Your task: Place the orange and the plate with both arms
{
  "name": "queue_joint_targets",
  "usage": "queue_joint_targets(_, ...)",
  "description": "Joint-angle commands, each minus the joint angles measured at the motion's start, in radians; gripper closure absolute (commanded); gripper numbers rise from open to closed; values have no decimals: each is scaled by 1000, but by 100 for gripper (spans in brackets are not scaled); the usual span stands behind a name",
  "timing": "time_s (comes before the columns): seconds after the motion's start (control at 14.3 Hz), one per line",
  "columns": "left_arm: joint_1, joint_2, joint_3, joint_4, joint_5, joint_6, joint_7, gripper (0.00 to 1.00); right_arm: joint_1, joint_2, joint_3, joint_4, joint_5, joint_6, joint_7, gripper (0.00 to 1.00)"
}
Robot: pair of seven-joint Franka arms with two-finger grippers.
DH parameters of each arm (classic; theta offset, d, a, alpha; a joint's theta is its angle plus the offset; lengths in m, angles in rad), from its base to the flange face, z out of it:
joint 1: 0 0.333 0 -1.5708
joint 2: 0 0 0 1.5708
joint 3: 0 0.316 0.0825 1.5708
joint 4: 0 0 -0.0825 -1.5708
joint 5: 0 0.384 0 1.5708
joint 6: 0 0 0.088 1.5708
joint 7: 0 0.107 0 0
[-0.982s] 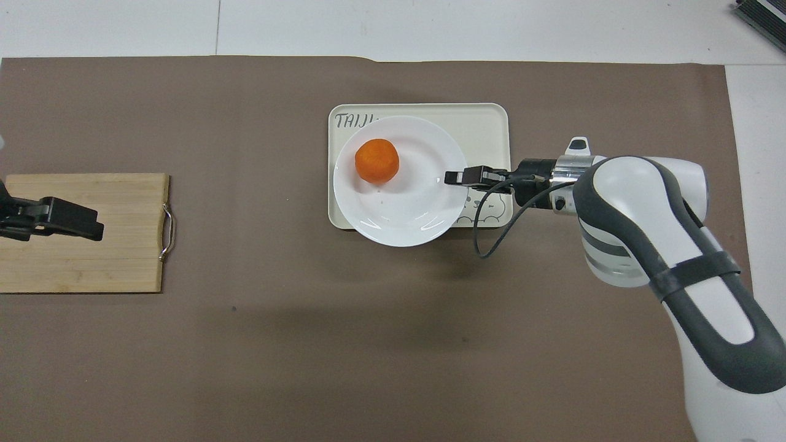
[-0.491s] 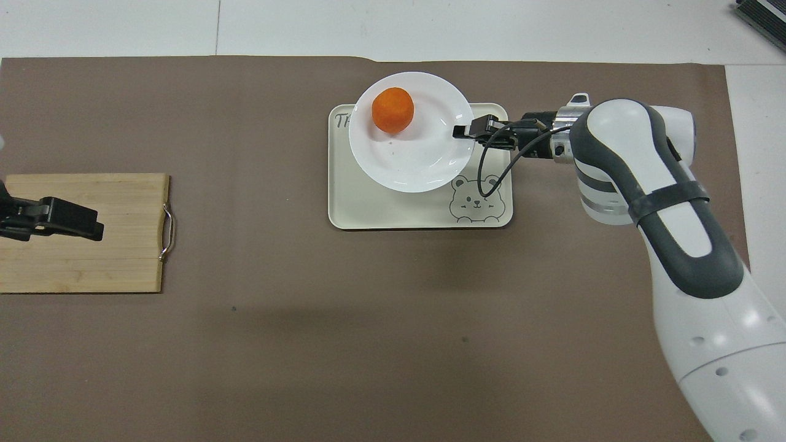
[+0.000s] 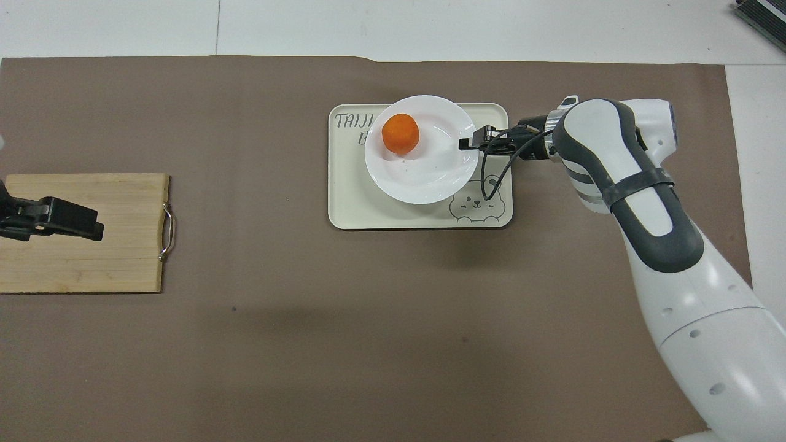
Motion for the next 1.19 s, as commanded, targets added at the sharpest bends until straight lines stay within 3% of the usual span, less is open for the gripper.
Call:
queue_joint_targets(0.0,12,7,-11,18,19,0,2,0,-7,-17,11,-48,-3,-10,-53,100)
queue_joint_targets(0.35,12,7,-11,18,19,0,2,0,2,-19,12,-60,0,13,-54,100)
queue_joint_targets(0.49,12,7,-11,18,18,2,2,0,2,-22,11,-71,0,15,-29,69)
queue_joint_targets(0.56,10,7,-11,18,19,0,2,0,3,-22,11,-73,-1,15,-7,47)
queue_joint_targets(0.63,10,7,-11,18,18,0,2,0,6,-22,11,-71,-1,21,4,4)
queue_joint_targets(0.7,12,7,-11,18,19,2,2,0,9,-22,11,-71,-1,22,5,0)
queue_joint_targets(0.91,10,7,-11,18,19,2,2,0,13,-35,3,-62,-41,25,28,0)
queue_joint_targets(1.12,10,7,-11,18,19,0,2,0,8,-87,1,-51,-264,47,128,0)
